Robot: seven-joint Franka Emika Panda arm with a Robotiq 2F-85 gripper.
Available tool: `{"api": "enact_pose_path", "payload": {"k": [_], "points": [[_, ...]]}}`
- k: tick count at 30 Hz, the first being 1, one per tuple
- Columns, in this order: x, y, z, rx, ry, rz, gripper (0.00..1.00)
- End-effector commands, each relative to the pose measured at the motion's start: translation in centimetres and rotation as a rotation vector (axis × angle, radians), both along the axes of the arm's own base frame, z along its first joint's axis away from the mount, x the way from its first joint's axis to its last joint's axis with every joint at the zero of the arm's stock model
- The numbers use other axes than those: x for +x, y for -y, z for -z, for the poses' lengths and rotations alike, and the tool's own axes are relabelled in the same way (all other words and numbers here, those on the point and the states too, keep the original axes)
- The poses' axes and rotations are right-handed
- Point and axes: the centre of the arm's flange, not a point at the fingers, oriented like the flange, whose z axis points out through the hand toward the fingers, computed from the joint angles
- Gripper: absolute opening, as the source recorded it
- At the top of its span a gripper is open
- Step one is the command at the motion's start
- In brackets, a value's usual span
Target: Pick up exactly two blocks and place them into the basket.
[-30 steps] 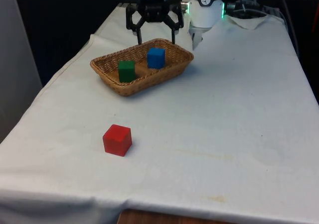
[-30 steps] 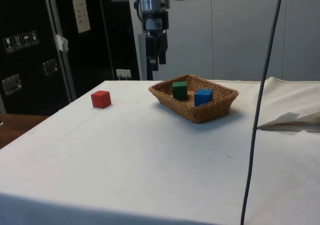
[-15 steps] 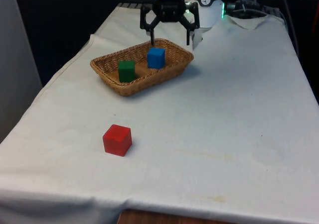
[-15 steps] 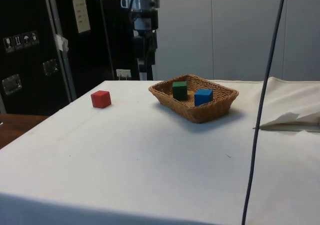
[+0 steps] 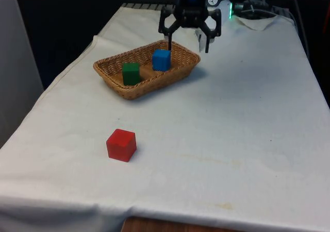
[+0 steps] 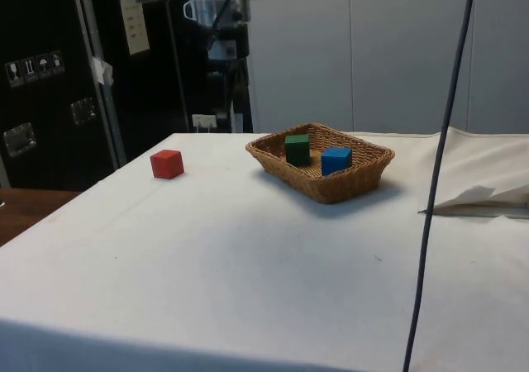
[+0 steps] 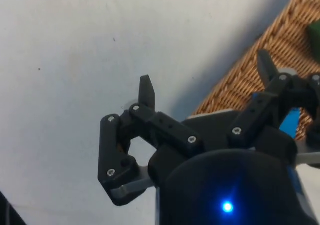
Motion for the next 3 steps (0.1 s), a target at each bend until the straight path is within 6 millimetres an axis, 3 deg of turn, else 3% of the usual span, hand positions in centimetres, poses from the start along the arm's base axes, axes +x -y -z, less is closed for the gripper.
{"api": "enact_pose_path", "payload": {"k": [1,3], "points": [[0.17,-0.12,0.03,-0.011,0.001,0.004,1.00],[0.11,-0.39,0.01,-0.001,0.001,0.001,1.00]]}}
